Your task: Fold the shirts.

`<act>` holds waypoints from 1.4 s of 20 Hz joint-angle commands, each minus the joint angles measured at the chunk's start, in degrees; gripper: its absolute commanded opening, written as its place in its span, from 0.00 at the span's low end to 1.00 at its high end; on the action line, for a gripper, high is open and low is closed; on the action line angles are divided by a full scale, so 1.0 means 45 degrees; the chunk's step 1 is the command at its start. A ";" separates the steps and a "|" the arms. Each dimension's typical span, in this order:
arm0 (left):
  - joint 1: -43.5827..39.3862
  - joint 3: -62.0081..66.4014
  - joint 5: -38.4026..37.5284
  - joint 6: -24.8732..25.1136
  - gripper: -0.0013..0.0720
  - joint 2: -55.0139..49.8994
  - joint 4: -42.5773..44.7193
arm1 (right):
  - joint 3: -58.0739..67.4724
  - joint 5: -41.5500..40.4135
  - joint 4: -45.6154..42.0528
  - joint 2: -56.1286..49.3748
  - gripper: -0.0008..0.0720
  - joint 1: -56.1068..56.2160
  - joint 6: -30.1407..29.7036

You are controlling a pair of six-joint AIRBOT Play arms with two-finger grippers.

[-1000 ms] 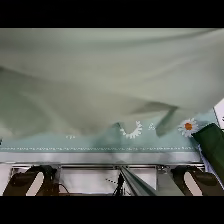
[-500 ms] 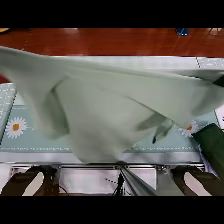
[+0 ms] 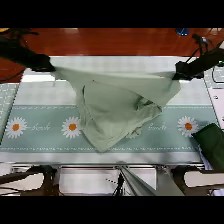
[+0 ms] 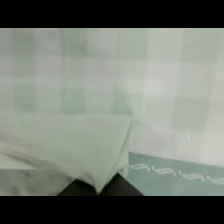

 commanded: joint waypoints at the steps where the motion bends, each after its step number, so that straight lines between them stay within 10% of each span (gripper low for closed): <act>1: -0.0539 -0.0024 0.0908 -0.0073 0.04 -0.2166 -0.0316 | -0.0010 -0.1821 0.0151 -0.1506 0.04 0.0000 -0.0005; 3: -0.0559 -0.0019 0.0797 -0.0850 0.07 -0.2871 -0.0321 | -0.0010 -0.2103 -0.0466 -0.1627 0.04 -0.0010 -0.0029; 7: -0.0262 0.0160 -0.0335 -0.1035 0.67 -0.2715 -0.0316 | 0.0602 -0.0957 -0.1224 -0.1156 0.46 -0.0238 -0.1185; 14: 0.1156 -0.1151 -0.1982 -0.1889 0.68 0.0714 -0.0384 | 0.0486 0.2001 -0.3298 0.1535 0.56 -0.2268 -0.1583; 19: 0.1010 -0.7650 -0.0495 -0.1841 0.76 0.4143 -0.3104 | -0.3730 0.1103 -0.0777 0.2987 0.73 -0.4124 -0.2599; 28: -0.1593 -1.5144 0.2531 -0.1831 0.93 0.5790 -0.5435 | -0.6416 -0.1248 0.1525 0.3138 0.73 -0.4702 -0.3910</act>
